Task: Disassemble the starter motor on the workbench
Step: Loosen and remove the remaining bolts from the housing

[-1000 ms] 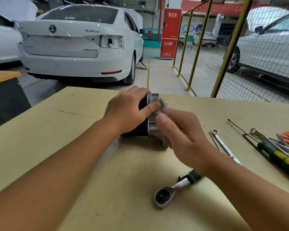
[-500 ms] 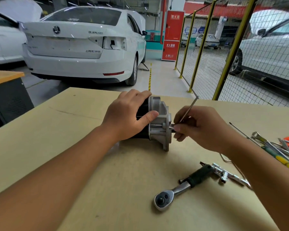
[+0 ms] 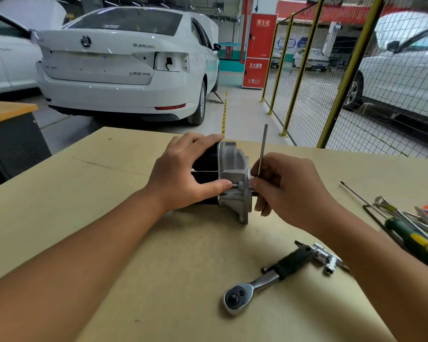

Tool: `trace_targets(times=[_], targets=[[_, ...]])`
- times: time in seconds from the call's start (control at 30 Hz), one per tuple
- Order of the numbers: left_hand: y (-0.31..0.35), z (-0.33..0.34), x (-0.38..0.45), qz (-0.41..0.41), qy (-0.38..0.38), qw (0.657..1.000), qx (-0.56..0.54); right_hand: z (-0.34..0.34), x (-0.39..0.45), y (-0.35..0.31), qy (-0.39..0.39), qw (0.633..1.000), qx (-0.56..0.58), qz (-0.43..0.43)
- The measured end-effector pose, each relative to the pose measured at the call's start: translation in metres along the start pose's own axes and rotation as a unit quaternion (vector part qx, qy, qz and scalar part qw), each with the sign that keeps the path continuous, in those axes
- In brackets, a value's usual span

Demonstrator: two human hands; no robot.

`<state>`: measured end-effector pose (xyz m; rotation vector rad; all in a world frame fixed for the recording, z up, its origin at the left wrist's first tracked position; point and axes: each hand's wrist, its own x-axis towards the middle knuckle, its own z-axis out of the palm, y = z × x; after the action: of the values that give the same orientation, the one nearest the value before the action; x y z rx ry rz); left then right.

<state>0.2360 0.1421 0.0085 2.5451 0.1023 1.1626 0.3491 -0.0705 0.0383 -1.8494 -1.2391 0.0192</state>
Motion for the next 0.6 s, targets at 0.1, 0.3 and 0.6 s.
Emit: trace_targets(times=[0.1,0.3,0.6], targets=[[-0.001,0.001,0.001,0.004,0.0,1.0,-0.006,-0.001,-0.001,-0.003,0.002,1.0,0.018,-0.006],[-0.004,0.002,0.001,0.006,-0.001,1.0,-0.012,-0.009,0.0,-0.007,-0.021,0.999,-0.021,-0.04],[-0.003,0.003,0.004,-0.014,0.0,1.0,-0.007,-0.01,0.002,-0.013,-0.025,0.997,-0.042,-0.06]])
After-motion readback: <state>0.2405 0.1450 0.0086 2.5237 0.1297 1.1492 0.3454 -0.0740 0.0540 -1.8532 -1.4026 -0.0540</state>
